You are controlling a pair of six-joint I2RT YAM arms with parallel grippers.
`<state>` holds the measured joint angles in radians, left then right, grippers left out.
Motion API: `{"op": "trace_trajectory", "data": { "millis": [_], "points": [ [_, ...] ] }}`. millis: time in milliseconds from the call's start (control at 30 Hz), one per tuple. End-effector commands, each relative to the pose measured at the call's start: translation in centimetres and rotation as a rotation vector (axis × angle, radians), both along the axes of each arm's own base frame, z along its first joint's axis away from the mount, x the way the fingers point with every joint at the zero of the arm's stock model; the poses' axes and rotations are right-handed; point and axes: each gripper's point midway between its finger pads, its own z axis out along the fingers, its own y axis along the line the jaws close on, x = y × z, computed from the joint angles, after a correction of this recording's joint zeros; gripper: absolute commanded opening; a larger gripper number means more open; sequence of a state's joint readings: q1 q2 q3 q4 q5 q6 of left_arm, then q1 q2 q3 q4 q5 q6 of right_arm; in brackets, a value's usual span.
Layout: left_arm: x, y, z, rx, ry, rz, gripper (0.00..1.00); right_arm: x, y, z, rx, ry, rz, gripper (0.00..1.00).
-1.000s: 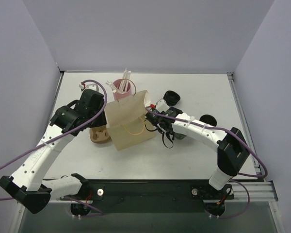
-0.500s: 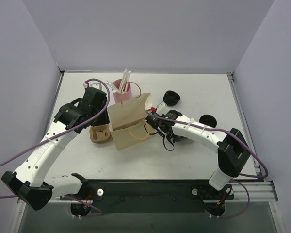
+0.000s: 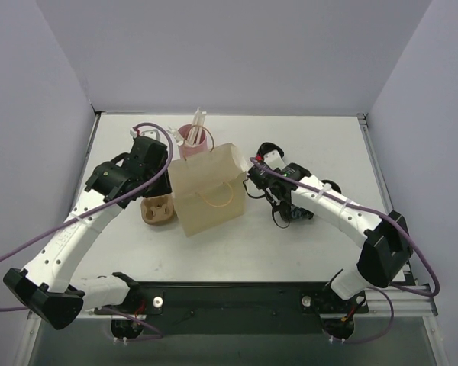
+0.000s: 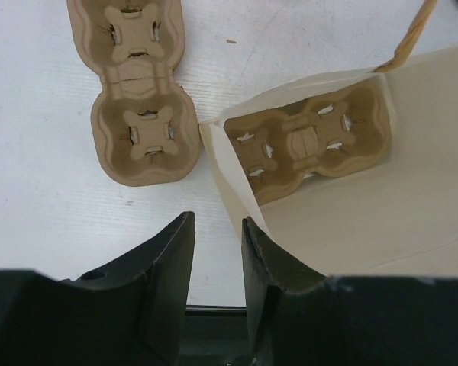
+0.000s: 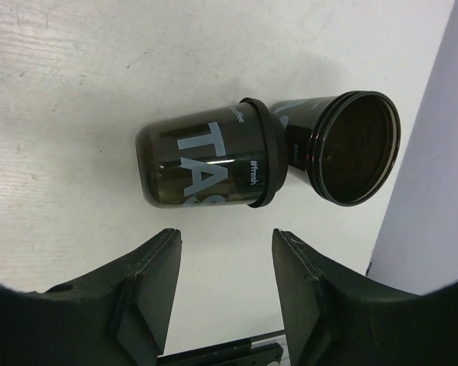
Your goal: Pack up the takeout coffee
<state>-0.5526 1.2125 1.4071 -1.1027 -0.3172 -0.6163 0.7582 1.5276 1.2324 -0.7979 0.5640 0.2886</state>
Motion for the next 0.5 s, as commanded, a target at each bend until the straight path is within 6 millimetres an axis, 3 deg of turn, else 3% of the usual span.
{"op": "trace_trajectory", "data": {
  "millis": [0, 167, 467],
  "points": [
    [1.5, -0.5, 2.7, -0.029, -0.083, -0.006, 0.41, -1.4, -0.5, 1.2, 0.121, 0.052, -0.053, 0.52],
    [1.5, -0.3, 3.9, -0.021, -0.100, -0.013, 0.41, -2.3, -1.4, 0.8, 0.244, 0.080, -0.167, 0.54],
    [0.9, 0.0, 7.7, -0.061, -0.186, -0.028, 0.42, -2.2, -5.7, -2.3, 0.328, 0.147, -0.333, 0.56]
  ]
}}
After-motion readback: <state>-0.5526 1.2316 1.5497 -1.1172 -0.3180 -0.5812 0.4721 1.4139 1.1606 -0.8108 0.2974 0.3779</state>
